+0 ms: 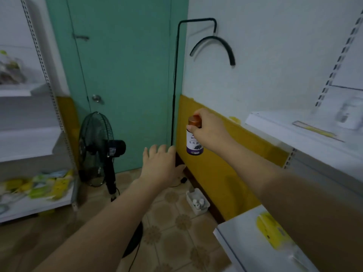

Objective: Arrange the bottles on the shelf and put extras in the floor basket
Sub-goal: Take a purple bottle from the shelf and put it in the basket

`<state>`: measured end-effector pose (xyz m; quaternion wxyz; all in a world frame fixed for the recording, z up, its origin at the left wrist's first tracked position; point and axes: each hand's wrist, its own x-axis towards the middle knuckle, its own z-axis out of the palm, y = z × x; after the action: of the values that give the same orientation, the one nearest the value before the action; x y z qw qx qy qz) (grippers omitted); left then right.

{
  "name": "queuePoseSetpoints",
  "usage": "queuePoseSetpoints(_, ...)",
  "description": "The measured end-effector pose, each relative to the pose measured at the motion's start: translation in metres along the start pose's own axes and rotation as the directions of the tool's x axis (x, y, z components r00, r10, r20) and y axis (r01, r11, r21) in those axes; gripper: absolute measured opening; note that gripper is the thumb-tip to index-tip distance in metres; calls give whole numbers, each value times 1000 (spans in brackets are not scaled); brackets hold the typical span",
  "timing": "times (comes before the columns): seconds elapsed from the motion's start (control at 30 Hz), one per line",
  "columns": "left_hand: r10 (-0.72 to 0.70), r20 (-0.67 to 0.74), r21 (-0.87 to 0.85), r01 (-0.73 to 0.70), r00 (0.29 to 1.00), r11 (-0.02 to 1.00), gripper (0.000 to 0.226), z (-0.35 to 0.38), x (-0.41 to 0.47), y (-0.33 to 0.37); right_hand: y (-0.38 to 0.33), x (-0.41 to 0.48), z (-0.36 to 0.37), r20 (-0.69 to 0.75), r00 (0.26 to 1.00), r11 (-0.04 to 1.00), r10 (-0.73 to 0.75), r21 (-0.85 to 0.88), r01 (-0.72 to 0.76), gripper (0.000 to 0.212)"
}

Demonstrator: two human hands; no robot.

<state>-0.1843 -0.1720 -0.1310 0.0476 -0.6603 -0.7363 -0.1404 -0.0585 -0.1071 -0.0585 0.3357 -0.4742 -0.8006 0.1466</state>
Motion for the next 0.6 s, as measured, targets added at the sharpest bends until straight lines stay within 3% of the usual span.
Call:
queuePoseSetpoints(0.27,-26,72,21,24,997,999,65,66,151,-28,75,150,70,-9,999,998,33,-56,-34,42)
queuePoseSetpoints(0.6,117,130,-28,-114,985,993,60,147,342,-46,185,288,127,-48,976,972,211,-92,-215,41)
